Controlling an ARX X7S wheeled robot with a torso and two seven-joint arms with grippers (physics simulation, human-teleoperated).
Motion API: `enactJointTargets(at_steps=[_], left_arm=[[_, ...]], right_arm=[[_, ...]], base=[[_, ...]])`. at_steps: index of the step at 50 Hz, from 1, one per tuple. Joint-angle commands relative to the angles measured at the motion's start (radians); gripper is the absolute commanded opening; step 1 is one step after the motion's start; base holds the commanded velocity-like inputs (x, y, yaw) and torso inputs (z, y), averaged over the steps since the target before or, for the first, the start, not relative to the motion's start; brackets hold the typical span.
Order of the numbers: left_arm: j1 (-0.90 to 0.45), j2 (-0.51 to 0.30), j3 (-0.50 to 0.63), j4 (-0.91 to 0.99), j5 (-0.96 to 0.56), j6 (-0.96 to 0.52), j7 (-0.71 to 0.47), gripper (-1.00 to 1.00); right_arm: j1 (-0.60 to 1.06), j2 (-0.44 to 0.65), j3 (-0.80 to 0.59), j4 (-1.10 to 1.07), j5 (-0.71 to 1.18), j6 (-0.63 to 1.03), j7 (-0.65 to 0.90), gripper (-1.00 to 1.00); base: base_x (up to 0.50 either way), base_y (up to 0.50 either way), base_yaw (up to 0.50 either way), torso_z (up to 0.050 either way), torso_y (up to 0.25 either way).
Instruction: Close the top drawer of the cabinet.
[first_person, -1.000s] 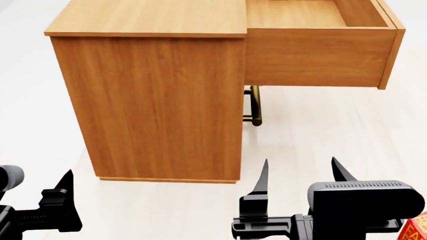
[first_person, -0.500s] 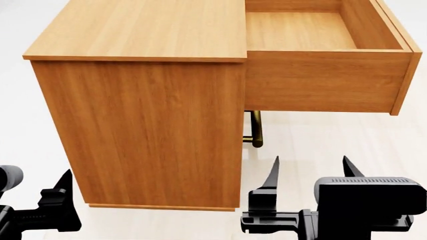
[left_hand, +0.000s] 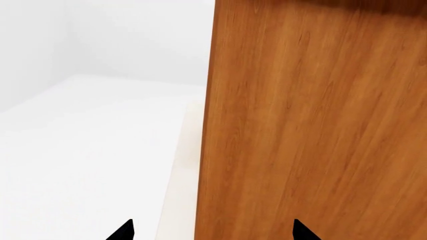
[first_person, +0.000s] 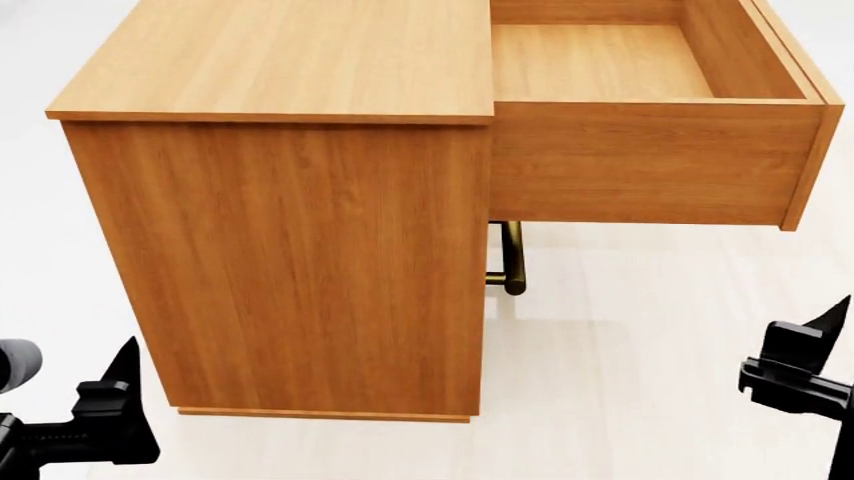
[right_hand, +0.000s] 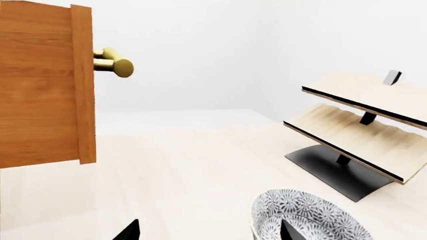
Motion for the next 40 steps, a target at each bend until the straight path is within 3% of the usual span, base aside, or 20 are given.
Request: enactJointTargets(at_steps=[1,12,17,22,28,40], left_arm=[[0.004,-0.005,-0.001,-0.003,-0.006,0.018,0.0,1.0],[0.007,-0.011,-0.002,-0.007,-0.01,0.023,-0.005,1.0],[0.043,-0.021,0.022,0.002,0.015,0.089,0.007,1.0],[0.071,-0.017,0.014,-0.006,0.015,0.125,0.016,1.0],[0.124,-0.019,0.023,-0.008,0.038,0.199,0.028,1.0],[0.123,-0.027,0.004,-0.02,0.028,0.213,0.026,1.0]], right_arm=[[0.134,0.093,0.076,0.259,-0.081,-0.05,0.092,1.0],[0.384,0.111,-0.014,0.515,-0.13,-0.093,0.128,1.0],[0.563,0.093,-0.099,0.788,-0.17,-0.22,0.148,1.0],[0.778,0.062,-0.162,1.207,-0.209,-0.426,0.196,1.0],[0.932,0.01,-0.212,1.539,-0.235,-0.632,0.216,1.0],[0.9,-0.126,-0.285,1.573,-0.231,-0.713,0.174,1.0]], base=[[0.0,0.0,0.0,0.0,0.0],[0.0,0.0,0.0,0.0,0.0],[0.0,0.0,0.0,0.0,0.0],[0.0,0.0,0.0,0.0,0.0],[0.0,0.0,0.0,0.0,0.0],[0.0,0.0,0.0,0.0,0.0]])
